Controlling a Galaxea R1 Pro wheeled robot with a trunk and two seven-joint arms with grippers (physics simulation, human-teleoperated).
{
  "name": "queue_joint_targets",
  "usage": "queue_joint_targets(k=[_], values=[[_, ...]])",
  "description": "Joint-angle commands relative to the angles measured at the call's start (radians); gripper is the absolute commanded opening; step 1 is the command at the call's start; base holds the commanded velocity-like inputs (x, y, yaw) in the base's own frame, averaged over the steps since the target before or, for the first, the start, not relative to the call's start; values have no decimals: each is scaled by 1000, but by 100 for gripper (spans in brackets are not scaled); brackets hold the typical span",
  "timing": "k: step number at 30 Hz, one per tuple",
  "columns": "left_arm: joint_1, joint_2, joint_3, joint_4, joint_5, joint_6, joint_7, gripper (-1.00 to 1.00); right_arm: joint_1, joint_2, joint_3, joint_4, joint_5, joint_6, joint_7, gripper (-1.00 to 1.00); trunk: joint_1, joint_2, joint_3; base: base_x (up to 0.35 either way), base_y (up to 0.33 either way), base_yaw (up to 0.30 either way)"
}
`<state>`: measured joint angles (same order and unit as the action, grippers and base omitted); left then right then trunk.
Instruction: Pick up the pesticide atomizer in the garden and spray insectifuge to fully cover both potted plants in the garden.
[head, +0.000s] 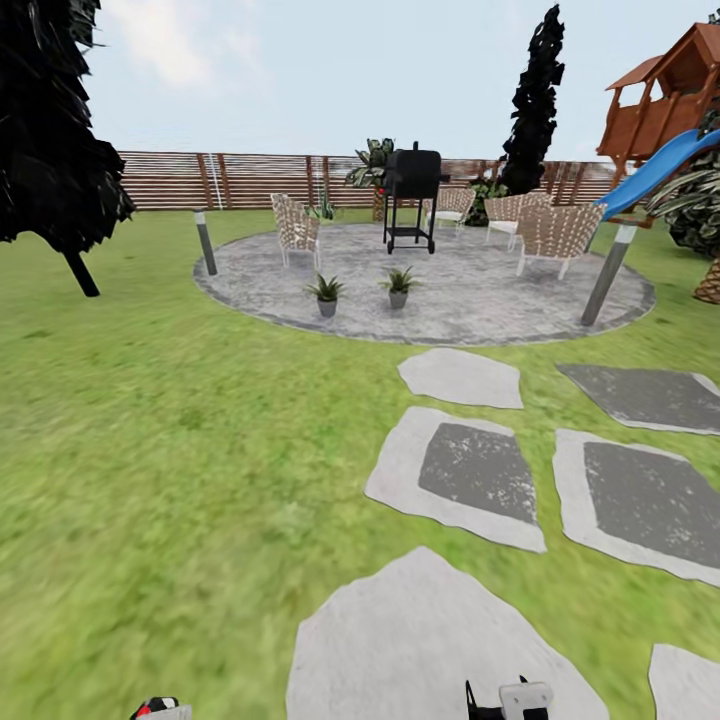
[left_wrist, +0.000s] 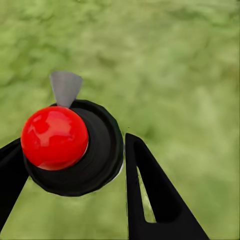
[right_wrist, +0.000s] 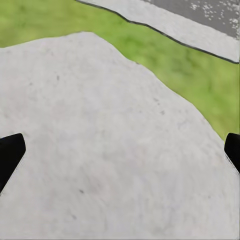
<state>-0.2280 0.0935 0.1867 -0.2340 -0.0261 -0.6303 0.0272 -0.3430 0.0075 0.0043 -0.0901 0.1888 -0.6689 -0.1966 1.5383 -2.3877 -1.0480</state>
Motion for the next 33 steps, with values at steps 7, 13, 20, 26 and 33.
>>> queue_joint_targets(k=[7, 13, 20, 26, 33], values=[[-1, 0, 0, 1, -3, -3, 3, -100, -1, 0, 0, 1, 11, 0, -10, 100, 0, 0, -1, 336, 0, 0], [-1, 0, 0, 1, -3, -3, 3, -100, -1, 0, 0, 0, 10, -1, -10, 100, 0, 0, -1, 336, 0, 0], [-1, 0, 0, 1, -3, -3, 3, -100, -1, -7, 0, 1, 10, -1, -9, 100, 0, 0, -1, 336, 0, 0], [-1, 0, 0, 1, -3, -3, 3, -100, -1, -10, 0, 1, 9, -1, -10, 100, 0, 0, -1, 336, 0, 0], [-1, 0, 0, 1, -3, -3, 3, -100, -1, -10, 0, 1, 8, -1, -10, 100, 0, 0, -1, 337, 0, 0]])
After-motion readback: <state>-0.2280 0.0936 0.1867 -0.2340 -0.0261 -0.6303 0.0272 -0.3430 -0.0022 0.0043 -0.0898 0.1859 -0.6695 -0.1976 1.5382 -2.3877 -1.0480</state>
